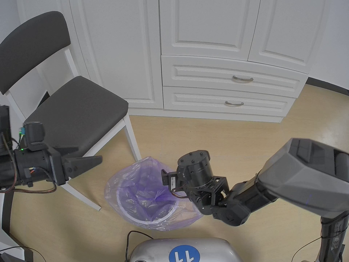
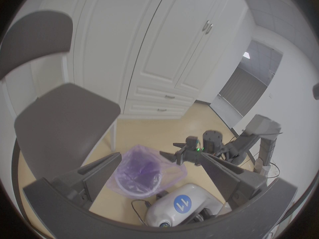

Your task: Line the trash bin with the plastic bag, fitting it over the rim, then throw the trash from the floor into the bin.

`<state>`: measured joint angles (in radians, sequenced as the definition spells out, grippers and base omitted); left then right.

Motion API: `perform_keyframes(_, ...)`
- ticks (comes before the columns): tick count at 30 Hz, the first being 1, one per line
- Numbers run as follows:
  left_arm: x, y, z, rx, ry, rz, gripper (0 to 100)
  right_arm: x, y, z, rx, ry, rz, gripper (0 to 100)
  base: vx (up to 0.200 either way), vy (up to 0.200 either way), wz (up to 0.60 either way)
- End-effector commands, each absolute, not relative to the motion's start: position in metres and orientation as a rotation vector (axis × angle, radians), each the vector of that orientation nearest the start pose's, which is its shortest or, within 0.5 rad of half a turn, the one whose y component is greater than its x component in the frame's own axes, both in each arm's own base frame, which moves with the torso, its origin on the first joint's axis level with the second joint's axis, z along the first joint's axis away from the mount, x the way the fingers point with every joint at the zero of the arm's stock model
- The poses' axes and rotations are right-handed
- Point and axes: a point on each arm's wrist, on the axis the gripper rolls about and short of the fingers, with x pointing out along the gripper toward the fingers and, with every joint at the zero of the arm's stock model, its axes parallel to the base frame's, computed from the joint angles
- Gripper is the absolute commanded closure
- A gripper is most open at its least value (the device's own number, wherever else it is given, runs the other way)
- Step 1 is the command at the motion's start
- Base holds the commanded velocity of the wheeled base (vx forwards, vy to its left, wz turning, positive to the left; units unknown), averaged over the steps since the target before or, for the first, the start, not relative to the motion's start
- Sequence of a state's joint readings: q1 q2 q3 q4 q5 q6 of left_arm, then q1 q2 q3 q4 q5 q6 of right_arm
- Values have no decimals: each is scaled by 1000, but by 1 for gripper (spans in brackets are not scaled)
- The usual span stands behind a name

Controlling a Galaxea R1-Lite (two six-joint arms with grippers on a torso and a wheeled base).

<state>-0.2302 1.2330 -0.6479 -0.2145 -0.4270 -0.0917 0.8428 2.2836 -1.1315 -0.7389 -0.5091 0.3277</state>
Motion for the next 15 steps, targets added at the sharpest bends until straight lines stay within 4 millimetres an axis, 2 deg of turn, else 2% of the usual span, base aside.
perform_keyframes(1,241,-87,154,-173,763,-612,0,305,238,106,391,610,243,0,0,0,0)
perform_keyframes(2,255,-90,136,-156,781,-565,0,312,235,103,421,673,247,0,0,0,0)
perform_keyframes(5,269,-91,116,-138,813,-508,0,320,238,92,404,695,230,0,0,0,0)
perform_keyframes(6,269,-91,116,-138,813,-508,0,320,238,92,404,695,230,0,0,0,0)
perform_keyframes(9,277,-90,102,-130,845,-481,0,322,243,69,347,735,216,0,0,0,0)
perform_keyframes(13,284,-79,95,-114,852,-455,0,325,244,47,275,763,184,0,0,0,0)
perform_keyframes(15,288,-74,88,-87,866,-451,0,323,243,42,255,775,181,0,0,0,0)
